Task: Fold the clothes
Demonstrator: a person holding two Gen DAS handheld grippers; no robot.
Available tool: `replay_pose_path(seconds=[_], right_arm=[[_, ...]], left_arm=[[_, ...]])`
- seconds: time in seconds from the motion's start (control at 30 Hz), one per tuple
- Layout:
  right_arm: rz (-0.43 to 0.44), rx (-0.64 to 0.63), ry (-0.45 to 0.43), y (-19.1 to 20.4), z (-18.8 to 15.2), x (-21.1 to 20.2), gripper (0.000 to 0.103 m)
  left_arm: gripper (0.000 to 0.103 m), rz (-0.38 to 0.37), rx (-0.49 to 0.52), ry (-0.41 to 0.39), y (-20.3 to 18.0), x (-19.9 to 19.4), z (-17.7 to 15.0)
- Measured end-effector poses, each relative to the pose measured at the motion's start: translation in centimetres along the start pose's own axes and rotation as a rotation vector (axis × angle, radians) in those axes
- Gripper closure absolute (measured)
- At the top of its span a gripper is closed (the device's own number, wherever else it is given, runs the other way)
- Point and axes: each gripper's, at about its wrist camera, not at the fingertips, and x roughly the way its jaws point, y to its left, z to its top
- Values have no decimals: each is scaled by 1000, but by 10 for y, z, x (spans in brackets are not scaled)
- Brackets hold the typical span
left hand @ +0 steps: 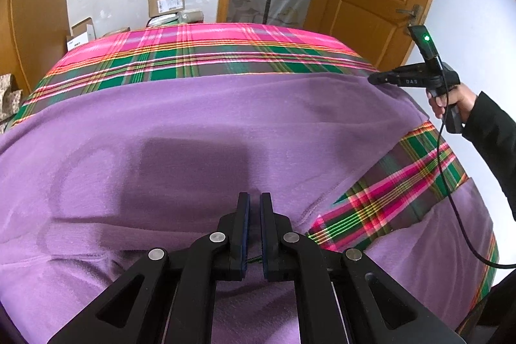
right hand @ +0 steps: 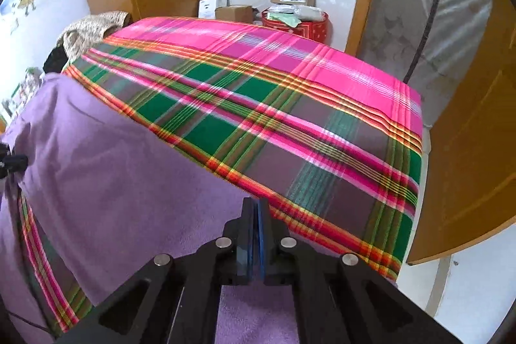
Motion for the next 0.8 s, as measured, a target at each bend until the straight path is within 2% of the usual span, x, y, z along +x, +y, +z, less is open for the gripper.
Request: replay_pose_path(seconds=[0.07,0.1,0.13,0.17,0.2,0.23,0.4,0.47,0.57,0.63,0.67,0.77,0.8], right_arm=[[-46,67,-39,-15,-4,-10,100],[-45,103,-51,-23,-6,-14,96],[-40,155,-68,-35,-10,-20,83],[-40,214,-87,-48,-17,-28,75],[-39,268,-105,-59,-25,-36,62],[-27,344,-128,-73,-37,-44,57],[41,587,-135,-113,-92,-53,49],[80,667,-116,-123,-113,-47,49],[202,742,-95,-122,-131,-35,49],[259,743,-118,-118,-133,-33,60],[273,727,-142,-115,-132,-34,79],[194,677,-147,-108,-120,-39,90],[174,676,-155,-109,-120,-42,97]], left_arm=[[97,3,-1,-2,0,-1,0],[97,4,-2,-4,1,-2,0],[97,4,-4,-5,1,-3,0],[97,5,-5,-6,1,-3,0],[97,3,-5,-8,1,-4,0],[97,2,-5,-9,1,-4,0],[97,-8,-1,-19,-4,-3,2],[97,9,-3,-45,-7,-6,4],[97,40,-4,-87,-10,-11,9],[97,55,-7,-110,-10,-15,13],[97,62,-9,-116,-10,-16,14],[97,82,-12,-128,-9,-20,17],[97,90,-15,-131,-9,-20,17]])
